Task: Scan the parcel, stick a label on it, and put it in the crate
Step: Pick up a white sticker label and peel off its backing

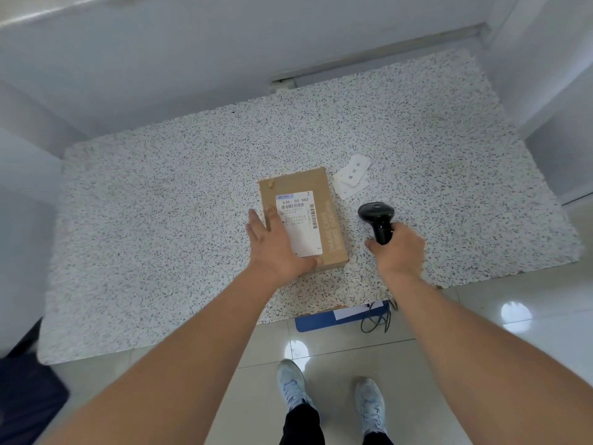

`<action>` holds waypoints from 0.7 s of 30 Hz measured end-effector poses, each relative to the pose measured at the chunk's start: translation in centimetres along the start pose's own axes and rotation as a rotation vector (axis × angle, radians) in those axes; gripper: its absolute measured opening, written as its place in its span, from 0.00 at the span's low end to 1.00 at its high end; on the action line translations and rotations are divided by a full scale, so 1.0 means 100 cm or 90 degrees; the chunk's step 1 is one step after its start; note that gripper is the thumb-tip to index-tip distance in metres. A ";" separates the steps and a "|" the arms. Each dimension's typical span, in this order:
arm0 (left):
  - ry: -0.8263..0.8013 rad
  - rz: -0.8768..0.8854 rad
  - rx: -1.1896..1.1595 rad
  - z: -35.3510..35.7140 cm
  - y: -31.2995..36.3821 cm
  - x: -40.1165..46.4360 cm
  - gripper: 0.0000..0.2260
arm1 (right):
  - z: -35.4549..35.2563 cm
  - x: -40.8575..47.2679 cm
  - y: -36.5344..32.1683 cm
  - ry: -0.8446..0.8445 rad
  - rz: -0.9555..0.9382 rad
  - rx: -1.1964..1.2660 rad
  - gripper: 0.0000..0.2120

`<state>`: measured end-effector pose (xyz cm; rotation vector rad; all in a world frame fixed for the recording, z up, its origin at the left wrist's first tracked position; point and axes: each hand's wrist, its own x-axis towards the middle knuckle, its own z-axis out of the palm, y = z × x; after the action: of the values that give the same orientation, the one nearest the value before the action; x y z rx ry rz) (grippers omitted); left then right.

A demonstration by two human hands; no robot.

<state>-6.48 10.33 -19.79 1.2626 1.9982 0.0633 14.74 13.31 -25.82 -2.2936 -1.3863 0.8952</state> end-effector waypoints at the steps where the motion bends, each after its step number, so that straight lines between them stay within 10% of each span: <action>1: 0.002 0.020 0.047 -0.002 0.001 0.000 0.66 | -0.001 -0.001 -0.002 -0.003 0.018 0.009 0.23; 6: 0.036 0.244 0.236 -0.015 0.009 0.007 0.53 | -0.014 -0.010 -0.026 0.099 0.011 0.025 0.37; 12: 0.044 0.402 0.377 -0.035 0.040 0.037 0.29 | -0.024 0.015 -0.060 0.175 -0.101 0.051 0.15; 21: 0.031 0.434 0.407 -0.050 0.085 0.114 0.27 | -0.017 0.092 -0.082 0.095 -0.191 -0.040 0.10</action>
<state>-5.69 25.34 -19.21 2.3272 1.5771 -0.2368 13.38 25.34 -23.17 -2.0705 -1.6533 0.5824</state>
